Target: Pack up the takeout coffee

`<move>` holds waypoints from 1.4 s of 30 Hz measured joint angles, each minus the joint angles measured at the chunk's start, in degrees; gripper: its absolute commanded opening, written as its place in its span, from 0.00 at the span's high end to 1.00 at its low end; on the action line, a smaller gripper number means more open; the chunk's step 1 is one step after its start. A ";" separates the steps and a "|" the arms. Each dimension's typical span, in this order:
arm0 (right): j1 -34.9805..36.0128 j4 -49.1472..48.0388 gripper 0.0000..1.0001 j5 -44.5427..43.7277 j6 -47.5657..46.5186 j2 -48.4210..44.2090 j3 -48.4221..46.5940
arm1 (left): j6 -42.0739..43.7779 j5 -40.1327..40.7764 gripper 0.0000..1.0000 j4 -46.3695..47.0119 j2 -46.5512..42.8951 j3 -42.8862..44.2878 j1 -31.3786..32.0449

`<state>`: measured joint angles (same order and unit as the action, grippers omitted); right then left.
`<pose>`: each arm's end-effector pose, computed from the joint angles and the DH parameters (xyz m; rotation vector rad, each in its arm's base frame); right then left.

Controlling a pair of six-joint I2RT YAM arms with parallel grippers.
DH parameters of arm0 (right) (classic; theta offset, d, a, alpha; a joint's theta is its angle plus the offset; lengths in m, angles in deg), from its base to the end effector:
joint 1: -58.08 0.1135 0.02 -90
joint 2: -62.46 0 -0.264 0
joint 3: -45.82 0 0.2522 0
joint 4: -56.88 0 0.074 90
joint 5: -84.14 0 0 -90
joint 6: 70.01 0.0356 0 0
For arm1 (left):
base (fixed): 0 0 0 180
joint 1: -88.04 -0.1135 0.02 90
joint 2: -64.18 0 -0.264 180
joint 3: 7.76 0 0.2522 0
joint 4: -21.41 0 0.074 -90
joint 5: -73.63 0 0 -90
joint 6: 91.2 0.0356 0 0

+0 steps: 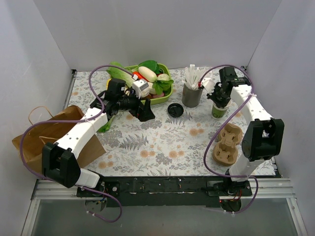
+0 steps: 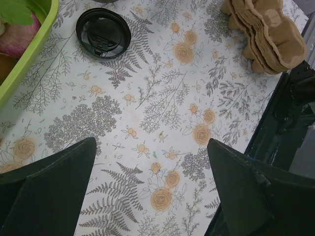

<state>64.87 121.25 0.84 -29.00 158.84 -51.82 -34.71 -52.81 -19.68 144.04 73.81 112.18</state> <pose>0.3480 0.0456 0.2839 -1.2779 2.3349 -0.0837 0.2696 -0.1440 0.3158 0.1745 2.3978 -1.2267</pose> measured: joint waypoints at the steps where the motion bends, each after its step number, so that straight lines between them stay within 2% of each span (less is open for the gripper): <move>1: 0.72 -0.35 0.99 -2.36 -0.09 -0.04 -0.17 | -0.02 -0.02 0.02 0.00 0.13 0.02 0.00; 3: 1.49 -1.31 0.99 -4.87 -0.63 -0.31 -0.35 | -0.04 -0.04 0.02 0.00 0.39 0.00 0.04; 16: 0.39 -1.55 0.99 -6.34 0.72 -0.81 -2.56 | -0.39 -0.17 0.02 -0.02 1.44 0.02 0.09; 21: -1.84 0.87 0.99 -3.87 0.90 -1.11 -4.94 | -0.46 -0.20 0.02 -0.02 1.44 0.02 0.09; 23: -3.15 3.34 0.99 0.00 1.64 -0.59 -7.58 | -0.72 -0.24 0.02 0.04 1.49 0.02 0.09; 25: -2.82 3.15 0.99 -1.42 1.81 -0.39 -9.75 | -1.09 -0.28 0.02 0.13 1.51 0.02 0.09; 31: -0.46 4.70 0.99 -1.14 2.01 -1.31 -9.79 | -5.46 -0.42 0.02 2.80 2.10 -0.09 0.15; 33: -0.81 6.36 0.99 2.78 2.80 -1.07 -9.81 | -7.67 -0.46 0.02 4.57 2.12 -0.76 0.20; 36: -0.81 5.49 0.99 -0.44 1.95 -1.55 -7.74 | -10.56 -0.44 0.02 6.45 2.45 -1.36 0.42; 38: -1.53 7.43 0.99 3.78 3.48 -0.96 -8.28 | -11.85 -0.39 0.02 7.21 2.71 -1.57 0.52; 41: -1.16 7.96 0.99 0.57 2.73 -0.74 -8.81 | -13.22 -0.42 0.02 8.37 3.21 -1.77 0.63; 42: -1.81 9.11 0.99 2.89 2.82 -0.42 -9.44 | -13.49 -0.42 0.02 8.55 3.26 -1.79 0.66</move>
<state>63.06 130.36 3.73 -26.18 158.42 -61.26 -48.20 -53.23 -11.13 147.29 72.02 112.84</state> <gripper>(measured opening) 0.036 0.981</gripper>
